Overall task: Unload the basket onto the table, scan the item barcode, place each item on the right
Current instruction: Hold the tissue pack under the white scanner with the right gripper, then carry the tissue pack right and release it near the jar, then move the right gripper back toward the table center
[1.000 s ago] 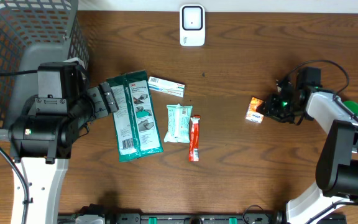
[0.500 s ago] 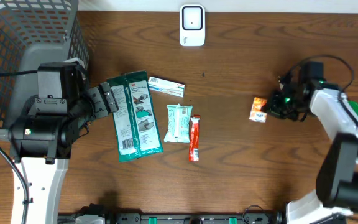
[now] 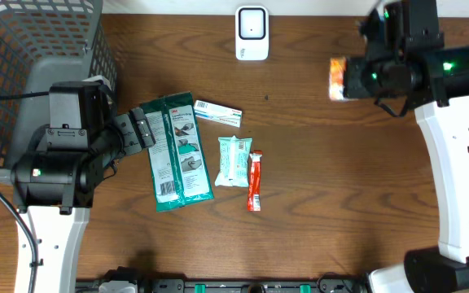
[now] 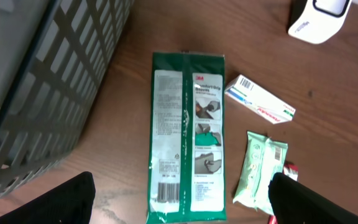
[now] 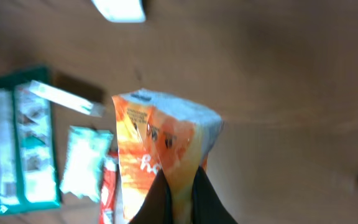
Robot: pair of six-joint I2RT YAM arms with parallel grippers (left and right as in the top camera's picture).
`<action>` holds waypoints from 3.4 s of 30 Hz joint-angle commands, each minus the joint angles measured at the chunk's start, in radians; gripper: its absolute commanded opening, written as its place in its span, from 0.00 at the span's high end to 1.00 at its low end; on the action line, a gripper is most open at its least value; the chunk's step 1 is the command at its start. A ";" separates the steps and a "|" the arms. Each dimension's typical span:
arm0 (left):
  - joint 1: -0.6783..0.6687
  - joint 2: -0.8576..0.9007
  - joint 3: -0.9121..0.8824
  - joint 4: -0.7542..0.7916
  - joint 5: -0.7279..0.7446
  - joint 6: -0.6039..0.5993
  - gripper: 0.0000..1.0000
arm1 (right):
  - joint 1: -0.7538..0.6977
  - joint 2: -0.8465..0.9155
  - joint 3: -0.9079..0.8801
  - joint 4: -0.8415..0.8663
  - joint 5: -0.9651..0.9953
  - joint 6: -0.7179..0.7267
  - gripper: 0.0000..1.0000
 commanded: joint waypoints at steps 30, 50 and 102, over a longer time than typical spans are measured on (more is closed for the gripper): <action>0.002 0.000 0.008 -0.003 -0.010 0.020 0.10 | 0.344 1.011 0.535 0.853 0.910 -0.720 0.99; 0.002 0.000 0.008 -0.003 -0.010 0.020 0.10 | 0.327 0.804 0.537 0.484 0.684 -0.416 0.99; 0.001 0.000 0.008 -0.003 -0.010 0.020 0.10 | -0.474 0.512 0.009 -0.136 0.036 -0.185 0.01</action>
